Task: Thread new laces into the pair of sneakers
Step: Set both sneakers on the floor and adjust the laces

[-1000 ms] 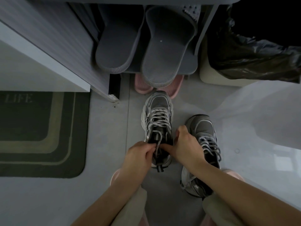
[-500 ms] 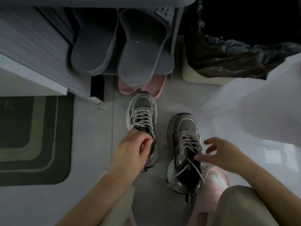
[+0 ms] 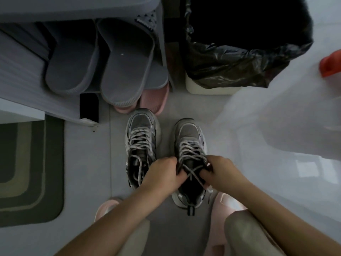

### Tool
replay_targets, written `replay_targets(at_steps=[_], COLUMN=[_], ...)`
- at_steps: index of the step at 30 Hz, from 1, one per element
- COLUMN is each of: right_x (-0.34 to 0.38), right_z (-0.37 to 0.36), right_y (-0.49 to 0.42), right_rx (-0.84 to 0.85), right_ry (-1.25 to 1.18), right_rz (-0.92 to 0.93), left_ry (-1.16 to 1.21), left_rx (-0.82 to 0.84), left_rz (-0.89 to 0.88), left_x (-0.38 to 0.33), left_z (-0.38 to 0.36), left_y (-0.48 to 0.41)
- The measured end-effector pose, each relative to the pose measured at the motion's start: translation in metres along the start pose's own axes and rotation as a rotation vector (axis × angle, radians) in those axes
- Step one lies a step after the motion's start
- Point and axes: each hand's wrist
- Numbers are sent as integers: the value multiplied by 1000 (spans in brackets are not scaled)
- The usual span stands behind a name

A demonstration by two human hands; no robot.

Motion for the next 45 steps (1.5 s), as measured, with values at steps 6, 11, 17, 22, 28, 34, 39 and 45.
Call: replay_targets(at_steps=[6, 11, 17, 22, 28, 34, 39, 45], right_x=[-10, -2, -8, -4, 15, 8, -6, 3], right_z=[12, 6, 6, 13, 26, 17, 9, 10], right_y=[-11, -33, -40, -48, -59, -53, -49, -46], right_rx=[-35, -245, -233, -188, -51, -120, -173, -250], right_ry=[-108, -238, -236, -242, -23, -25, -203, 7], right_rz=[-38, 23, 28, -1, -35, -3, -33, 167], left_ry=[240, 241, 286, 314, 119, 212, 352, 227], left_rx=[-28, -189, -189, -141, 30, -33, -43, -115], left_rz=[38, -32, -29, 59, 106, 193, 224, 49], left_x=[0, -7, 0, -5, -17, -6, -2, -10], left_z=[17, 14, 10, 16, 30, 21, 15, 24], left_y=[-9, -31, -31, -52, -65, -61, -56, -46])
Point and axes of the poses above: each hand's wrist, its own y-axis away from the middle knuckle, its own z-axis out of the back of the hand, x = y × z, and after that the axes turned 1 degree about z, right-handed
